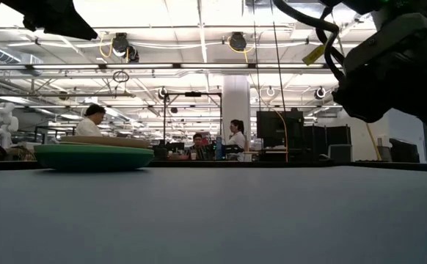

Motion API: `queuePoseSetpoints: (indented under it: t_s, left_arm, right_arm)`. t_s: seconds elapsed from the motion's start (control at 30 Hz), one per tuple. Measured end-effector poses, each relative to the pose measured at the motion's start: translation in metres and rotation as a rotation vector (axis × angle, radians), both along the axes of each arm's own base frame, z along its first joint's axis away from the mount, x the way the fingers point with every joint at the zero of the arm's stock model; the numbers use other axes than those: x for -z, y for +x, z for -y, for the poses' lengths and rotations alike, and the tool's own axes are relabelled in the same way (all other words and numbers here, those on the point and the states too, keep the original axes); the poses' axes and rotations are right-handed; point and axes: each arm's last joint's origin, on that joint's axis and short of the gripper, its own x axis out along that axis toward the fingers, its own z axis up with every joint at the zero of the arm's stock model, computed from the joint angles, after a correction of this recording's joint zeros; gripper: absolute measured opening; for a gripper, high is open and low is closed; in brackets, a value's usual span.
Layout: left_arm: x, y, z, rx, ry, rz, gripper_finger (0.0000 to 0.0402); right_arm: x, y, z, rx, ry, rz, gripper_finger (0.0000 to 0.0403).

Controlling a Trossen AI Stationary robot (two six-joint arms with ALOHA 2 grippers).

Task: Stack plastic plates
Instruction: Stack the green plate on top of the blue plate

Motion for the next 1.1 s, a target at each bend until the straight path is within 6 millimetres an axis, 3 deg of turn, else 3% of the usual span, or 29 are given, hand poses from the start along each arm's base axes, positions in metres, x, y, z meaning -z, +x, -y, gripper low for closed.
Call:
queuePoseSetpoints:
  t_s: [0.27,0.47,0.73,0.97,1.1]
  left_arm:
    - [0.000,0.000,0.000,0.000,0.000,0.000,0.0129]
    - [0.000,0.000,0.000,-0.001,0.000,0.000,0.0129]
    - [0.000,0.000,0.000,-0.001,0.000,0.000,0.0129]
    - [0.000,0.000,0.000,0.000,0.000,0.000,0.0129]
    - [0.000,0.000,0.000,-0.001,0.000,0.000,0.0129]
  right_arm:
    - [0.000,0.001,0.001,0.002,0.000,0.000,0.0005]
    - [-0.001,0.002,0.001,-0.019,0.000,0.011,0.0002]
    - [-0.021,0.015,0.008,-0.089,-0.083,0.078,0.0001]
    - [-0.033,0.016,0.012,-0.004,-0.091,-0.016,0.0005]
    - [-0.032,0.017,0.008,0.003,-0.069,-0.011,0.0042]
